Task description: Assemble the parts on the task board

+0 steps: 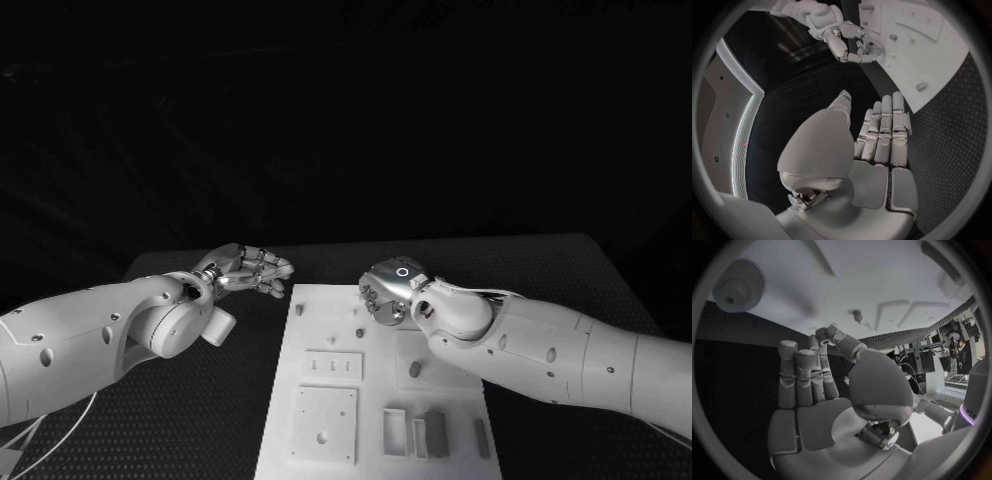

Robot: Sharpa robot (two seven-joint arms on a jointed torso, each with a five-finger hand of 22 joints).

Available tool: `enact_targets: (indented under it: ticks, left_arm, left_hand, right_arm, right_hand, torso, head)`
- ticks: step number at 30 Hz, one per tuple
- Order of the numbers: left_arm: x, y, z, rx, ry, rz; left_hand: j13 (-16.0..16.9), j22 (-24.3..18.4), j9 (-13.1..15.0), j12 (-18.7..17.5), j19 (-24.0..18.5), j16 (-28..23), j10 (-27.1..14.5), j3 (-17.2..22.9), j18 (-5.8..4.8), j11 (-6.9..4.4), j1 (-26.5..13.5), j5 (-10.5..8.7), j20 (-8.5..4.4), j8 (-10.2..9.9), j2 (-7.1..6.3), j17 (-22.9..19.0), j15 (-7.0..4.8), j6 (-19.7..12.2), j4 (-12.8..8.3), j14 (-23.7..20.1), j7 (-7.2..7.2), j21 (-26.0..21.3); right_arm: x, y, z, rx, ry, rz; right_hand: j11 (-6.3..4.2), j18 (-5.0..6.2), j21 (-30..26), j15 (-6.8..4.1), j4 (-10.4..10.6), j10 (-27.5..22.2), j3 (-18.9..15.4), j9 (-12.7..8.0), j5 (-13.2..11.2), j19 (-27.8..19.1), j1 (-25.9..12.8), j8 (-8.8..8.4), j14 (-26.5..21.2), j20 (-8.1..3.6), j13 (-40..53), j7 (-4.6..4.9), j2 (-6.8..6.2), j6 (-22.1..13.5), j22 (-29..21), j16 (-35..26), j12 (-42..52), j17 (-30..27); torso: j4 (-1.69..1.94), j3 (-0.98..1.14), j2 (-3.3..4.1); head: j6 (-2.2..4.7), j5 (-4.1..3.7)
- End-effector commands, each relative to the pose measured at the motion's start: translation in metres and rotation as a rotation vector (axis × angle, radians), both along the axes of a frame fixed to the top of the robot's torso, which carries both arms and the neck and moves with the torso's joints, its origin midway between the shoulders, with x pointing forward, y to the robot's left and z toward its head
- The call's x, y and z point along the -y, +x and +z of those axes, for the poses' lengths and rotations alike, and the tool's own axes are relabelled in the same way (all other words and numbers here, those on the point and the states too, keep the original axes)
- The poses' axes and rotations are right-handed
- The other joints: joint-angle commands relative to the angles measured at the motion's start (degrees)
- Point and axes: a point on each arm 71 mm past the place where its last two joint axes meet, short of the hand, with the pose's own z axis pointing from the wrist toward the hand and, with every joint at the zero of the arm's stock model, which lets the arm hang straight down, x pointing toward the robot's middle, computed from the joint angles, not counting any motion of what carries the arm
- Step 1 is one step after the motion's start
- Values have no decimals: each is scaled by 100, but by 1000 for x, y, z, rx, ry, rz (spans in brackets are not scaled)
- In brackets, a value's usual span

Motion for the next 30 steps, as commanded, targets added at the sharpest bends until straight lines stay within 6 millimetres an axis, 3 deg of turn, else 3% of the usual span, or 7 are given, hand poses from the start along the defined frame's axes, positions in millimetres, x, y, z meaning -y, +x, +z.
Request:
enact_targets:
  ticks: [1, 9, 19, 30]
  left_arm:
    - [3, 0, 0, 1, -10, -16]
    - [3, 1, 0, 1, -10, -18]
    - [7, 2, -1, 0, -11, -24]
    - [6, 0, -1, -1, -10, -19]
  left_hand:
    - [2, -2, 4, -24, -5, -30, -23, 25, 59, 10, -45, -3, -22, -29, -10, 7, 2, -35, 4, 41, 143, -27]
    - [2, -1, 4, -27, -4, -33, -22, 25, 59, 11, -45, -3, -22, -30, -9, 10, 2, -35, 4, 41, 143, -28]
    - [3, -1, 5, -30, -3, -36, -22, 25, 59, 11, -45, -3, -22, -31, -6, 15, 2, -35, 4, 42, 144, -29]
    - [4, 0, 5, -34, -4, -40, -21, 24, 59, 12, -45, -3, -22, -33, -6, 20, 2, -35, 3, 43, 146, -31]
  right_arm:
    - [-2, 1, 5, 79, 6, -9]
    - [-11, 2, 4, 83, 5, -3]
    - [-15, 9, 1, 97, 6, -9]
    - [-14, 11, 0, 93, -6, -16]
  right_hand:
    - [-42, 490, 23, -30, 18, 188, 41, 17, 31, 12, 25, 14, 1, -25, 227, -8, -19, 33, 99, 21, 28, 6]
    - [-46, 490, 30, -34, 20, 197, 50, 18, 31, 19, 26, 14, 3, -28, 231, -12, -34, 44, 99, 30, 27, 10]
    - [-47, 490, 32, -35, 23, 199, 55, 18, 31, 22, 24, 13, 3, -29, 234, -13, -39, 47, 98, 33, 26, 11]
    - [-48, 490, 35, -36, 25, 202, 62, 18, 31, 24, 23, 12, 3, -29, 236, -14, -46, 50, 98, 36, 24, 13]
  torso:
    - [6, 0, 1]
    - [-4, 6, 3]
    - [15, 3, 5]
    - [75, -10, 42]
  head:
    - [35, 13]
    - [86, 37]
    - [114, 45]
    - [127, 31]
